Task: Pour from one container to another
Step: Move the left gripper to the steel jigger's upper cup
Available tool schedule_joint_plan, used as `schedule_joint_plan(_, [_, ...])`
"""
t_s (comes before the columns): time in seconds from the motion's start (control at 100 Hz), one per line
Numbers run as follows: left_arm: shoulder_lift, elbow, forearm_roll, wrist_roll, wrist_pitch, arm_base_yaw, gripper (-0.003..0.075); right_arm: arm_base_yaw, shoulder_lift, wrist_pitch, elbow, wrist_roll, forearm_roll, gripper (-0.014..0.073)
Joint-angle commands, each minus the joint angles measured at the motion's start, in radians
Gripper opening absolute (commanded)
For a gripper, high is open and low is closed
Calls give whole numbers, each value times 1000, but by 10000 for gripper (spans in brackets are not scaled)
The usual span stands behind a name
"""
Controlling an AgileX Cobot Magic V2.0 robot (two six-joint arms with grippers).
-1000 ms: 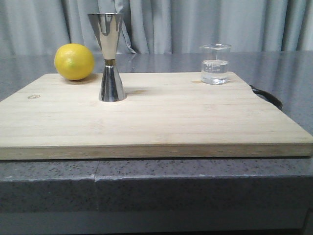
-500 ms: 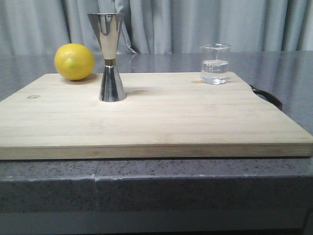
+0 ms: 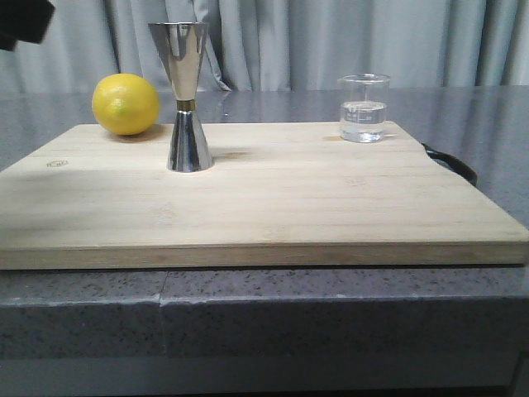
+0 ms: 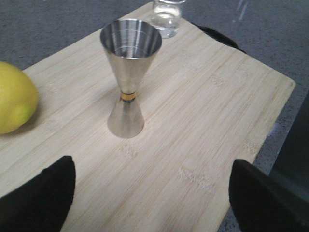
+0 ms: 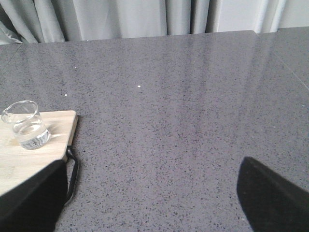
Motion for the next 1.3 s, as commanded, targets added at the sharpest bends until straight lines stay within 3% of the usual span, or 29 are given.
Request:
schedule_joint_plan(0.0, [73,-34,-177,164,38,3,599,-7,12,-67,-38,-11,-8,645])
schedule_joint_plan(0.32, [345,-34,-532,651,225,3,599,-7,12,-69,-38,-11,-8,645])
schedule_joint_plan(0.58, [469,-39,-727,910,293,-31,598,-7,12,-69,-38,-11,-6,645])
schedule_joint_plan(0.87, [583,-126,-727,931,295,-126,598,-7,12,-69,-38,-11,-6,645])
schedule_joint_plan(1.14, [602,-178,-727,930,302,-141,596,-7,12,-69,-38,-11,-6,645])
schedule_joint_plan(1.29, [602,-178,-727,930,307,-141,522,-7,12,-69,-38,-11,-6,645])
